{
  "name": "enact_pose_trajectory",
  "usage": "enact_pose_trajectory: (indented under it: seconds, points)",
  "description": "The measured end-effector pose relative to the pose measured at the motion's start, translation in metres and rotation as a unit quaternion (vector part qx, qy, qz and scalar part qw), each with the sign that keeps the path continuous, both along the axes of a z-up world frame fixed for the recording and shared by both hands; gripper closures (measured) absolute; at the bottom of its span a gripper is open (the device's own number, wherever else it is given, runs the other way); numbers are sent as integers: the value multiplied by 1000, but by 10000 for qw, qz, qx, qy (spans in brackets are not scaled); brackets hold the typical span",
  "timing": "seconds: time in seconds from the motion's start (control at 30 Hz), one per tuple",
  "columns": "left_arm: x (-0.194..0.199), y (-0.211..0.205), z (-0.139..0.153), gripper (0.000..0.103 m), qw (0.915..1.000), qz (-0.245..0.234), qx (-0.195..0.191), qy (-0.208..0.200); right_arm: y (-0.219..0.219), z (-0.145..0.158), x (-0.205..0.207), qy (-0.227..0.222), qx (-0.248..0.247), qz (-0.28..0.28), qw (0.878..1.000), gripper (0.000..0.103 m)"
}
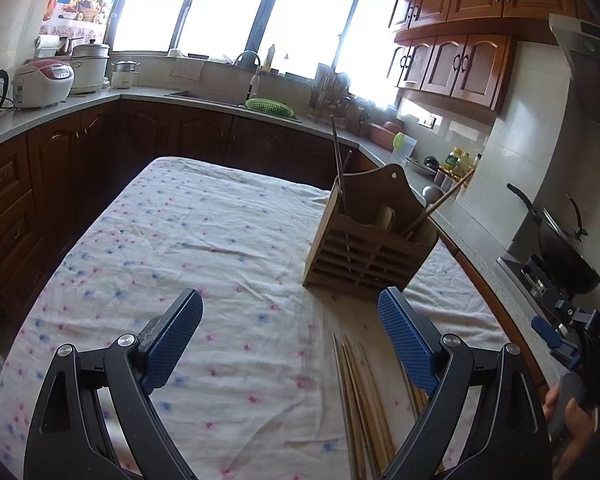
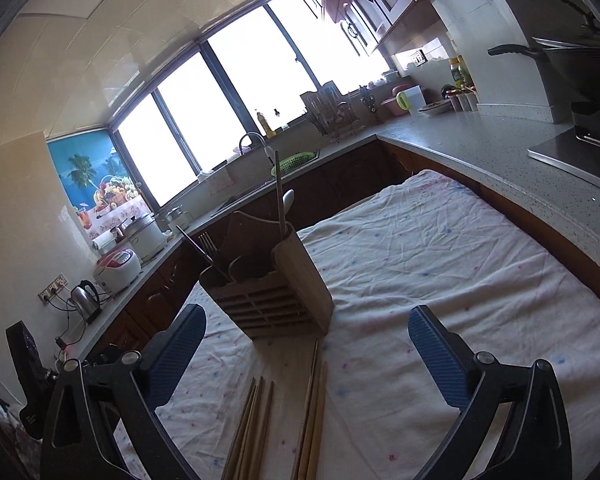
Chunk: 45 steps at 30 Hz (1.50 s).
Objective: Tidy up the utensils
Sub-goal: 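Move both open tools back over the remaining chopsticks, then close the right tool on a wooden chopstick while the left tool grasps a metal chopstick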
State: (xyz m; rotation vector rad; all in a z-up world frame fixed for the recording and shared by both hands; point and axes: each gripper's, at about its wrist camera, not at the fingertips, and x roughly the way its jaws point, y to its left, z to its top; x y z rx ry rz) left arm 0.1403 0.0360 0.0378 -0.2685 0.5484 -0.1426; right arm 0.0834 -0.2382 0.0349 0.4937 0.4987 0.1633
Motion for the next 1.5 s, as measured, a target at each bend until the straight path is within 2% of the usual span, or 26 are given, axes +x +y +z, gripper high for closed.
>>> enact_pose_trajectory:
  seconds: [0.33,0.7,0.83,0.9,0.97,1.1,1.17,1.27,1.5]
  points:
    - [-11,-9,-29,11,9991,-101,98,409,-1,-26,-15,373,-191,39,9991,1]
    - [3,-30,-42,11,9952,-353,437,797,13,-41,3,798,-340,282,9958,2]
    - [10,-34,-46,11,9938,-375,508,912,19,-47,12,951,-429,415,9937,6]
    - [14,-36,-49,11,9930,-387,536,978,23,-51,16,1044,-478,498,9921,11]
    - [18,-38,-52,11,9921,-401,561,1047,28,-55,23,1180,-553,602,9896,24]
    - [27,-44,-59,12,9896,-478,636,1201,40,-69,38,1469,-714,810,9832,42]
    - [30,-49,-62,15,9881,-533,709,1259,47,-77,46,1637,-838,909,9787,56]
    - [36,-54,-66,18,9860,-603,783,1345,58,-88,58,1859,-1034,1048,9715,69]
    - [59,-74,-72,27,9793,-724,1122,1519,74,-101,77,2120,-1539,1160,9581,82]
